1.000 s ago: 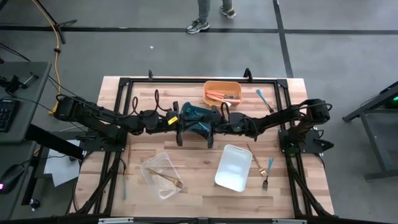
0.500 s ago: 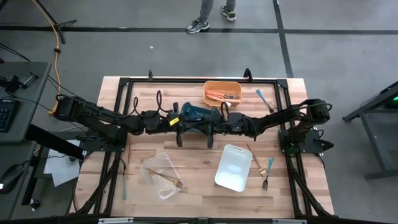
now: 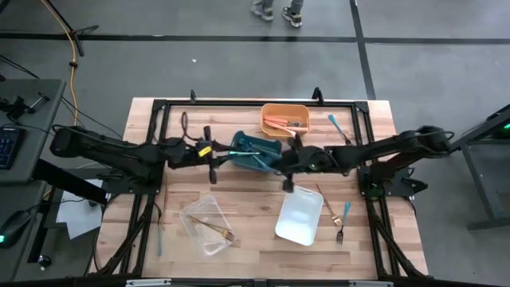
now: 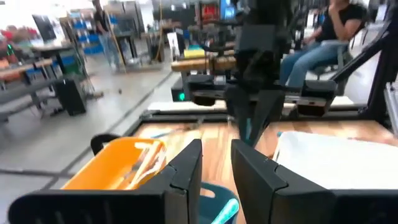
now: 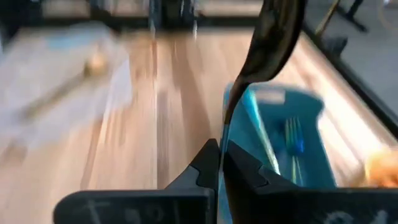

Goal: Sort silverware by color (type)
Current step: Put the blue-black fork into the white bin, then put the gold fork into the transparent bin

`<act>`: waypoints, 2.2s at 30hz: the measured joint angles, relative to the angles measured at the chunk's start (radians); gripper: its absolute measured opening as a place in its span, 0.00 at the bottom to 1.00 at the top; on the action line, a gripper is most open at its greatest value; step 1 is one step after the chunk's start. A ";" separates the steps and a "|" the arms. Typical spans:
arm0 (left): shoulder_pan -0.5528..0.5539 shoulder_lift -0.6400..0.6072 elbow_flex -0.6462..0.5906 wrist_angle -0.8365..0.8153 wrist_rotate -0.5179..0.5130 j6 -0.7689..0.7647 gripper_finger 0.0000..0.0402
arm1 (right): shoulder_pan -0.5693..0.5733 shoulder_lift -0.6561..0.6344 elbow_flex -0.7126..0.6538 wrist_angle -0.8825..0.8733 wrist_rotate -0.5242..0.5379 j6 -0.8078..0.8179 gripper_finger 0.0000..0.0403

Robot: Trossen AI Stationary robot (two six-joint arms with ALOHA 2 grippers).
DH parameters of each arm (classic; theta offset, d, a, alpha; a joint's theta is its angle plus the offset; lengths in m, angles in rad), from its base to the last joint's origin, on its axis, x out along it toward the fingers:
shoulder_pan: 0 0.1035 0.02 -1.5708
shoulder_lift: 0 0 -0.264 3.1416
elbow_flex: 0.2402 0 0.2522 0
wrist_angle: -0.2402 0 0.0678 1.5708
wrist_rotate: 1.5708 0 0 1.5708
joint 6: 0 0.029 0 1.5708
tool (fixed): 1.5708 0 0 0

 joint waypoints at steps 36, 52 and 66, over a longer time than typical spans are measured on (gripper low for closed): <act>0.022 -0.200 -0.131 0.014 -0.002 -0.043 0.19 | 0.392 0.323 0.404 -0.936 -0.116 0.053 0.00; 0.022 -0.200 -0.131 0.008 -0.003 -0.044 0.19 | 0.402 0.331 0.419 -0.984 -0.207 0.225 0.14; 0.022 -0.200 -0.131 0.008 -0.004 -0.043 0.19 | 0.379 0.321 0.564 -1.269 -0.045 0.387 0.32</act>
